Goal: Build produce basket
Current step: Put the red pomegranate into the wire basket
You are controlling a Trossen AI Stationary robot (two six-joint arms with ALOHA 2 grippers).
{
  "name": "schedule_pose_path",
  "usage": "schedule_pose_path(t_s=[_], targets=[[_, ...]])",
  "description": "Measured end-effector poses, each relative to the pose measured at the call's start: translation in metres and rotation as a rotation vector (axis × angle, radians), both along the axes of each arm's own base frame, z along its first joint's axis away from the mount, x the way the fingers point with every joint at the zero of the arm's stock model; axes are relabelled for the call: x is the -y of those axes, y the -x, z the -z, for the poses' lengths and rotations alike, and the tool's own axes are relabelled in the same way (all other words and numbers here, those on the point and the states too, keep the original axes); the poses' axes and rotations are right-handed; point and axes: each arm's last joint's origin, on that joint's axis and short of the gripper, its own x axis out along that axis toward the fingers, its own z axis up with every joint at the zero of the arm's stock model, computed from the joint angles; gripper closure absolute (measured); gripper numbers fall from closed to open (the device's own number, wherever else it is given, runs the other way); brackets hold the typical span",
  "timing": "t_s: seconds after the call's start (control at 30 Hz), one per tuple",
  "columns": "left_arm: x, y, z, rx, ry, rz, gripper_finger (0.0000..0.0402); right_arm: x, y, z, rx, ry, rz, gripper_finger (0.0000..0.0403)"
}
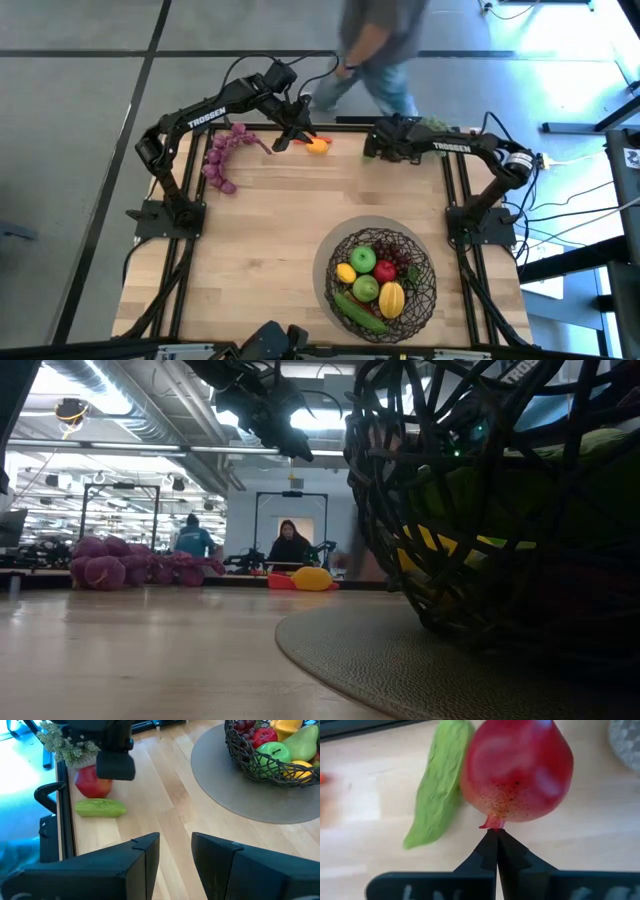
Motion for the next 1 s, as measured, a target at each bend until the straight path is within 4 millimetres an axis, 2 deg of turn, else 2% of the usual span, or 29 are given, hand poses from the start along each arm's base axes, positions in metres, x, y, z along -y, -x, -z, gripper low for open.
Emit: schedule_pose_path(t_s=[0.53,1.0], targets=[[0.000,0.000,0.000,-0.001,-0.003,-0.002,0.0298,-0.041,-0.001,-0.035,0.064,0.026,-0.127,0.0403],[-0.001,0.000,0.001,-0.027,0.001,-0.053,0.0298,-0.053,-0.005,-0.037,0.065,-0.004,-0.234,0.0403]])
